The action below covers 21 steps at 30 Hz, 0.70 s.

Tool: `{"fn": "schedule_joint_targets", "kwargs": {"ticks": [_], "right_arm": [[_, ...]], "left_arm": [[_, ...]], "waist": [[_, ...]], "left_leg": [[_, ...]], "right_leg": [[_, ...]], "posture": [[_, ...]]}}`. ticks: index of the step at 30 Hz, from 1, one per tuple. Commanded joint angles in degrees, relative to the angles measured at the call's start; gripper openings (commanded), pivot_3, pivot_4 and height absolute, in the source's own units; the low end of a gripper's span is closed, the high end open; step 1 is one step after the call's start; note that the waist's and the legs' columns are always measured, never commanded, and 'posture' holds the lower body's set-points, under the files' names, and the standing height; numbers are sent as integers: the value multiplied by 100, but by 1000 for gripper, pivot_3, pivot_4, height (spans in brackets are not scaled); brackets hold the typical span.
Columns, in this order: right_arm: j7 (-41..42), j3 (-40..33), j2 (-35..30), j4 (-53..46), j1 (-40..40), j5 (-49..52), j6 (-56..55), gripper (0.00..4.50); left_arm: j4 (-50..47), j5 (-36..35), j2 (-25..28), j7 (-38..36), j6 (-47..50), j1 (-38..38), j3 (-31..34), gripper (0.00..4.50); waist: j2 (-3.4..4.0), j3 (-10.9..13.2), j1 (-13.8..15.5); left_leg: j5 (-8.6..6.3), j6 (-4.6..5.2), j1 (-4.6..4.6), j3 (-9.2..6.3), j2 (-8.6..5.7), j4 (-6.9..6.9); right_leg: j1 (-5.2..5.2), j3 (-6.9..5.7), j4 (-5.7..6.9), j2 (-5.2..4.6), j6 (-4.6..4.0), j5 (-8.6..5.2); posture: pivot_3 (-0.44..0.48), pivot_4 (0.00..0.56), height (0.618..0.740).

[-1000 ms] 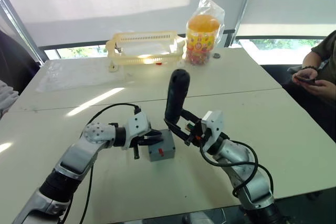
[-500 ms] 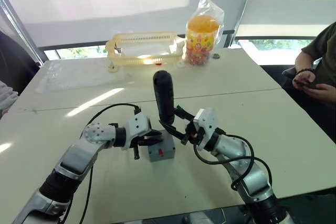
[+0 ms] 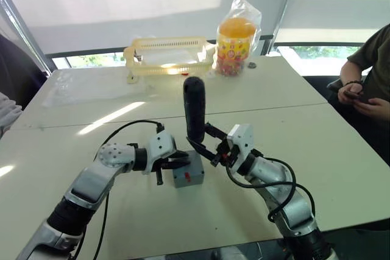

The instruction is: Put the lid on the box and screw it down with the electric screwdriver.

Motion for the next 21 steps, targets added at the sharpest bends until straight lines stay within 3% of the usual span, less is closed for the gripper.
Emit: {"fn": "schedule_joint_targets", "kwargs": {"ticks": [1,7,21], "right_arm": [[-146,-176,74,-1050,-155,535,439,1732],[-219,-260,33,-1270,-154,806,753,1732],[-101,-87,59,-26,-145,88,-362,1732]], "left_arm": [[253,249,28,-12,98,126,-249,935],[304,263,15,-55,64,99,-271,935],[285,172,138,-69,129,207,-99,935]], "waist": [[1,1,2],[-1,2,0],[-2,8,-8]], "left_leg": [[0,0,-15,-1,-1,0],[0,0,-49,-7,-1,5],[0,0,-49,-5,-1,8]], "right_leg": [[-13,-1,0,1,-1,2],[-38,-11,-1,6,1,3],[-38,-11,-1,8,1,3]], "posture": [[0,150,740],[0,150,740],[0,150,740]]}}
